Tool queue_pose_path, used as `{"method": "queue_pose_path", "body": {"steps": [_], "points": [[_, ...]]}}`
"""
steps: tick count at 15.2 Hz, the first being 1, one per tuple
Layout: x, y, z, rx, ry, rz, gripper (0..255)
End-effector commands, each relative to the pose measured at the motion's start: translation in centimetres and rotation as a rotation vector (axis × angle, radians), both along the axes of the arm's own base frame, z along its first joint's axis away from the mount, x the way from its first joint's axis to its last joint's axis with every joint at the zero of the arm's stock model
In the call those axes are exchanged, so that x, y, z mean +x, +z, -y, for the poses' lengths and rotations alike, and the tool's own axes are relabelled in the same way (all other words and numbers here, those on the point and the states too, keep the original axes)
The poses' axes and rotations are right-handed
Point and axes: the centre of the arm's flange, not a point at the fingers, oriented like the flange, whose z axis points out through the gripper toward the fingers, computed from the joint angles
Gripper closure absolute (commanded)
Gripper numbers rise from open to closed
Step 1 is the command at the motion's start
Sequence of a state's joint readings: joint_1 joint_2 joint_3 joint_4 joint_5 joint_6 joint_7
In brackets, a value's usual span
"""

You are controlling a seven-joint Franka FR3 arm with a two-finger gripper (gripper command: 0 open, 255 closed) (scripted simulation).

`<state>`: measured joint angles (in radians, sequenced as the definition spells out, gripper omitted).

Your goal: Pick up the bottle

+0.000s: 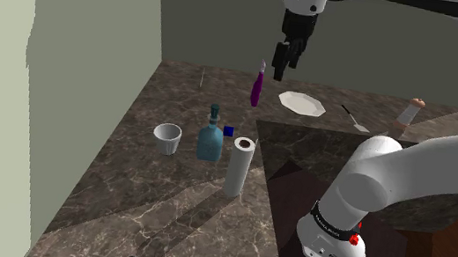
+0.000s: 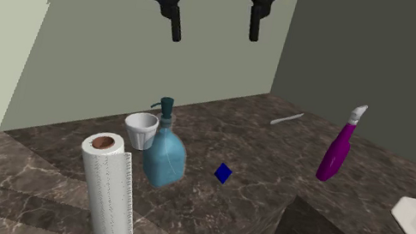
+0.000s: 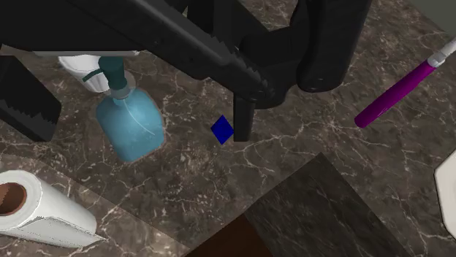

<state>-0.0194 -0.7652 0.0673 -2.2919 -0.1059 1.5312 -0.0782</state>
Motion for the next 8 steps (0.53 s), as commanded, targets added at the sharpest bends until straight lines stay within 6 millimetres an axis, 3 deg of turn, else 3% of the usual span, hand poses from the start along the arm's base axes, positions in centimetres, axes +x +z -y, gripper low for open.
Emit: {"method": "queue_pose_path", "body": {"steps": [1,8], "points": [[0.0,0.0,0.0,0.0,0.0,0.0,0],[6.8,-5.6,-3.9,-0.016,0.009,-0.024,0]]}}
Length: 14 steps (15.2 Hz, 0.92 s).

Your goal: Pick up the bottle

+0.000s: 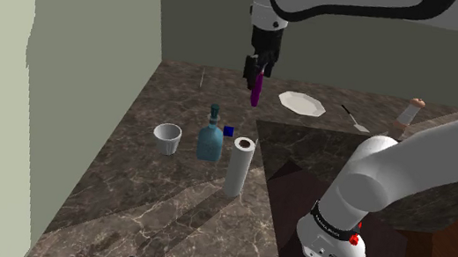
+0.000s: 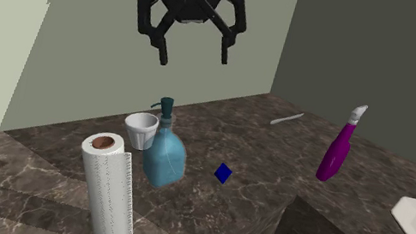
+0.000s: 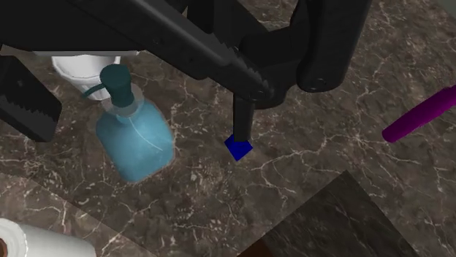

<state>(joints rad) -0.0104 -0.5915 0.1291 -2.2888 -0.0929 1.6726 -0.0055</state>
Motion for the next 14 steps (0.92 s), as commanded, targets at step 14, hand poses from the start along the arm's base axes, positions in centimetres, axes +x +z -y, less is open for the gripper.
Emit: {"method": "queue_pose_path", "body": {"steps": [14], "points": [[10.9,-11.4,-6.6,-0.026,0.014,-0.038,0]]}}
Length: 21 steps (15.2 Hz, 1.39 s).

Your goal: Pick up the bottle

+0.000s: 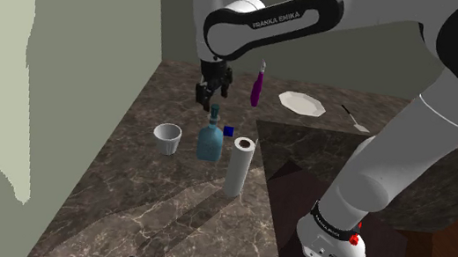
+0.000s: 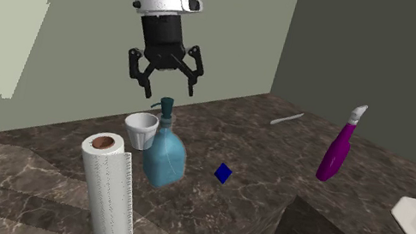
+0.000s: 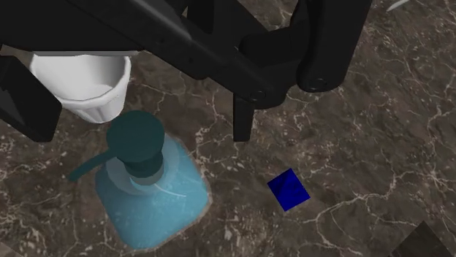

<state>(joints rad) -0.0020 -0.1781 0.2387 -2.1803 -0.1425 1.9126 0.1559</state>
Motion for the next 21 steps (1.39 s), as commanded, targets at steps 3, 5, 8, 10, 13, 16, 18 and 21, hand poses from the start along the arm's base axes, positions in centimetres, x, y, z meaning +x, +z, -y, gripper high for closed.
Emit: {"method": "queue_pose_path", "body": {"steps": [3,5,8,10,13,16,18,21], "points": [[0.1,-2.2,-0.2,0.0,0.0,0.0,0],[0.1,-3.1,-0.2,0.0,0.0,0.0,0],[0.1,-3.0,-0.2,0.0,0.0,0.0,255],[0.1,-3.1,-0.3,0.0,0.0,0.0,255],[0.1,-3.1,-0.2,0.0,0.0,0.0,255],[0.1,-3.1,-0.2,0.0,0.0,0.0,255],[0.1,-2.0,-0.2,0.0,0.0,0.0,255],[0.1,-0.4,-0.2,0.0,0.0,0.0,255]]}}
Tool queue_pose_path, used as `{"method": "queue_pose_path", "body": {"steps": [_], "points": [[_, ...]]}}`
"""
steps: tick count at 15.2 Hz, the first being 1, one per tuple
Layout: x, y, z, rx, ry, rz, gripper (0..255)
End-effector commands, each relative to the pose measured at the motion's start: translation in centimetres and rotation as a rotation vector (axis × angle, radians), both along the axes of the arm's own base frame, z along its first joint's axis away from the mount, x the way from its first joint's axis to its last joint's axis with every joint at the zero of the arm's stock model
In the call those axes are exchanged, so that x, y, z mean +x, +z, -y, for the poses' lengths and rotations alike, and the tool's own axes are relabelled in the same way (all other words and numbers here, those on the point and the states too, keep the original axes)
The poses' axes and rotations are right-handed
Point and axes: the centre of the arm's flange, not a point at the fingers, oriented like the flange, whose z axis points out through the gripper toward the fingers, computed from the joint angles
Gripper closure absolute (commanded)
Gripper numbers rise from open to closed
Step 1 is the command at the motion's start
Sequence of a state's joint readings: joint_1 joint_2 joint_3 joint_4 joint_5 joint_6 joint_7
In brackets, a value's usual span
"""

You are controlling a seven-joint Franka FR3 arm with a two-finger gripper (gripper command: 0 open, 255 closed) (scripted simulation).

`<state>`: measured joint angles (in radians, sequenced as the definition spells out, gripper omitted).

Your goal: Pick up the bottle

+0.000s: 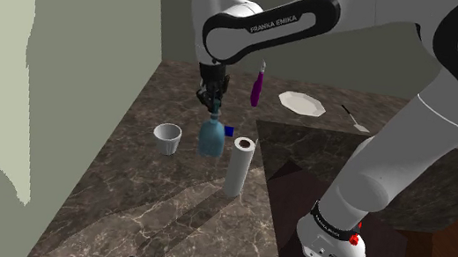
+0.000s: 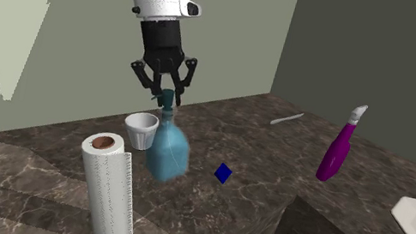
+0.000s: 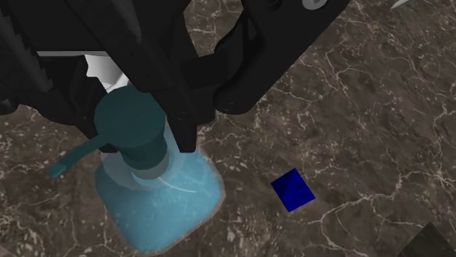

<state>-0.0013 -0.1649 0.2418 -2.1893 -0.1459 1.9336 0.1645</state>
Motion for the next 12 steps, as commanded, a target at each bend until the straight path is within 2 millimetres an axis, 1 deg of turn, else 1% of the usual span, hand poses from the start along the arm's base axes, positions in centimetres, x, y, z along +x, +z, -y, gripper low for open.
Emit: {"method": "queue_pose_path", "body": {"steps": [1,10,12], "points": [[0.0,1.0,0.0,0.0,0.0,0.0,255],[0.0,5.7,0.0,0.0,0.0,0.0,255],[0.0,5.8,0.0,0.0,0.0,0.0,255]]}}
